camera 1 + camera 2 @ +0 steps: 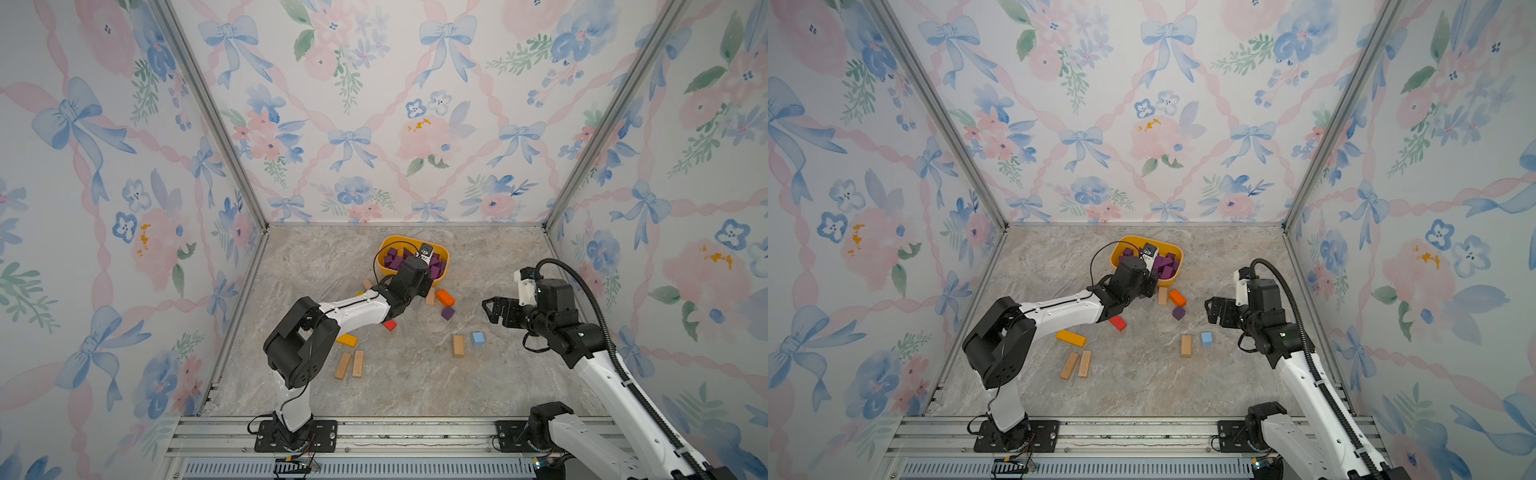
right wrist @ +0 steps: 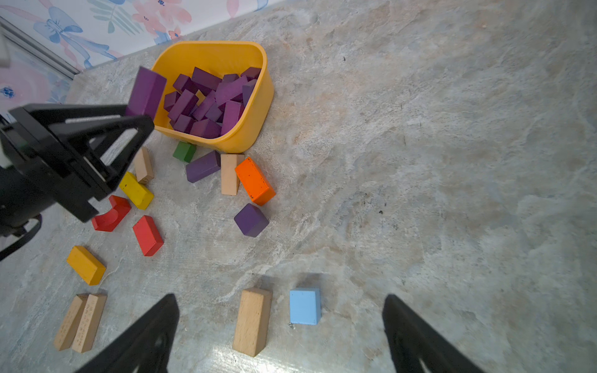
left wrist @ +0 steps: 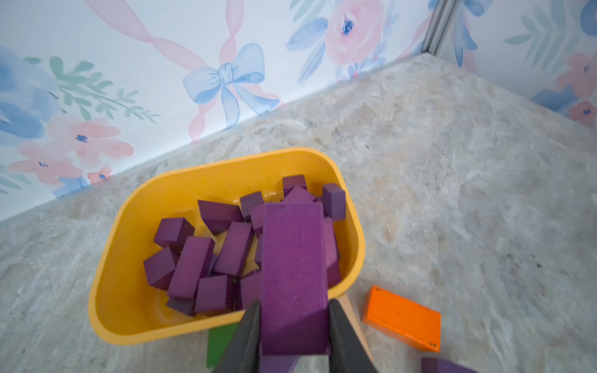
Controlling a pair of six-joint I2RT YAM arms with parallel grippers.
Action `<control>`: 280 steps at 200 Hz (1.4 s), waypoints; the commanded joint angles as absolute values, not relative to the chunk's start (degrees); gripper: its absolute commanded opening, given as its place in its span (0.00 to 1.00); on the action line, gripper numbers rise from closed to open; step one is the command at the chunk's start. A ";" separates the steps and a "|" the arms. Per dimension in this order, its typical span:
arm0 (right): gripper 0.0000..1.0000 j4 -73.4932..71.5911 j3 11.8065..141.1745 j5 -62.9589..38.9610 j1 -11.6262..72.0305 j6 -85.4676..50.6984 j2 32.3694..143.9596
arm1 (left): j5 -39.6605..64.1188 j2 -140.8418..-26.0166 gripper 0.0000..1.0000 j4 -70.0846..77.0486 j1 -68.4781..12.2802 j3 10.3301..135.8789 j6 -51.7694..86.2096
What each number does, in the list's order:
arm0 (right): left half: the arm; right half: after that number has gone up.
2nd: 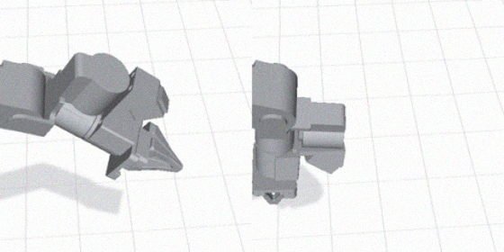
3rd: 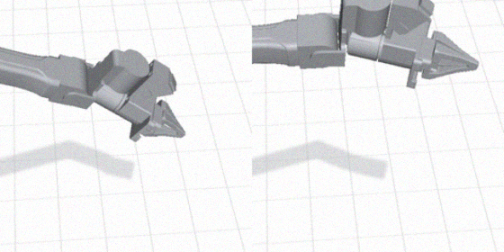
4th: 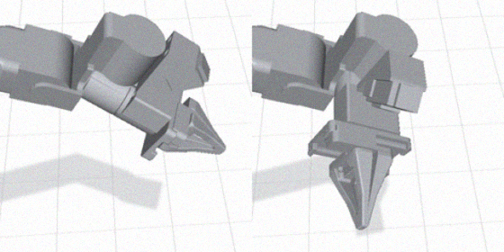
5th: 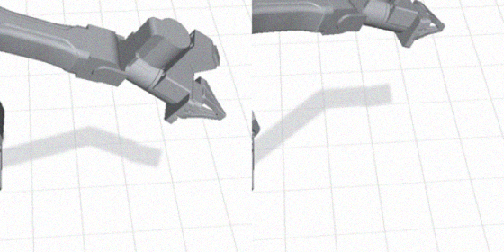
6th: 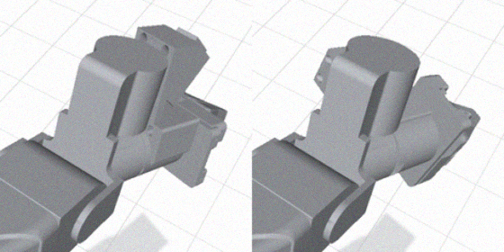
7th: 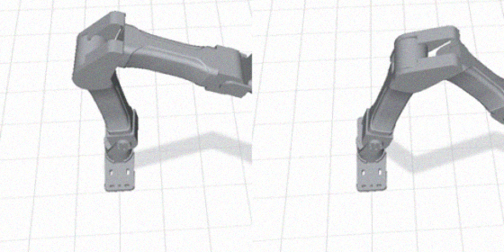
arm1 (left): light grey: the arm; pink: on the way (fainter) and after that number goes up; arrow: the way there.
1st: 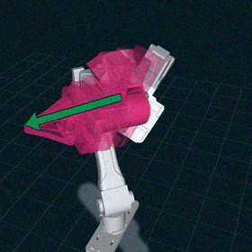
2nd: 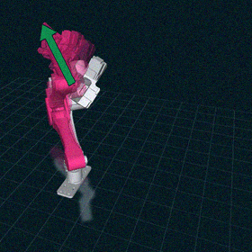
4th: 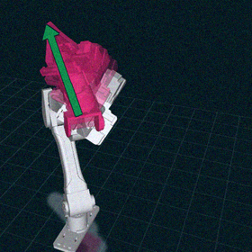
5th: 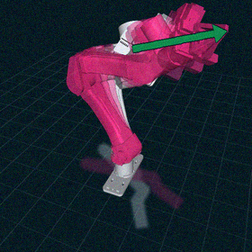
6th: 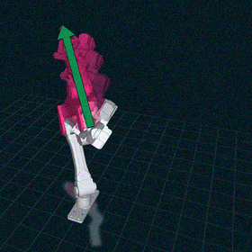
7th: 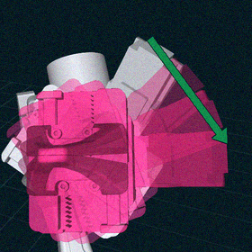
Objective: Pick purple bricks into the storage bin
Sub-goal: Place the building block in the storage box, then pick up the building block from the center of the board.
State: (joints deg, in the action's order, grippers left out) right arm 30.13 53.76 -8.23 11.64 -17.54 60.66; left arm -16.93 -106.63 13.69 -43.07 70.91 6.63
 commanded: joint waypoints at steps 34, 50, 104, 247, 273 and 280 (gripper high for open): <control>0.97 27.83 51.17 -11.05 11.05 -18.33 62.93 | -17.38 -115.60 0.27 12.84 -39.17 79.76 4.11; 0.97 27.43 50.98 -11.59 11.07 -18.47 63.76 | -16.77 -117.71 0.28 12.51 -37.97 82.18 3.69; 0.97 25.15 50.13 -14.11 11.23 -18.90 67.00 | -17.20 -117.92 0.95 12.23 -36.58 85.39 4.39; 0.86 22.68 59.97 -5.26 25.77 -19.22 89.55 | -27.71 -79.10 0.98 23.55 -48.44 45.55 10.13; 0.74 23.37 63.68 -4.23 27.09 -20.48 94.45 | -28.13 -71.84 0.98 24.79 -50.50 36.77 13.53; 0.73 23.11 64.24 -4.36 27.24 -21.05 96.59 | -27.91 -69.80 0.98 25.37 -50.91 34.49 13.94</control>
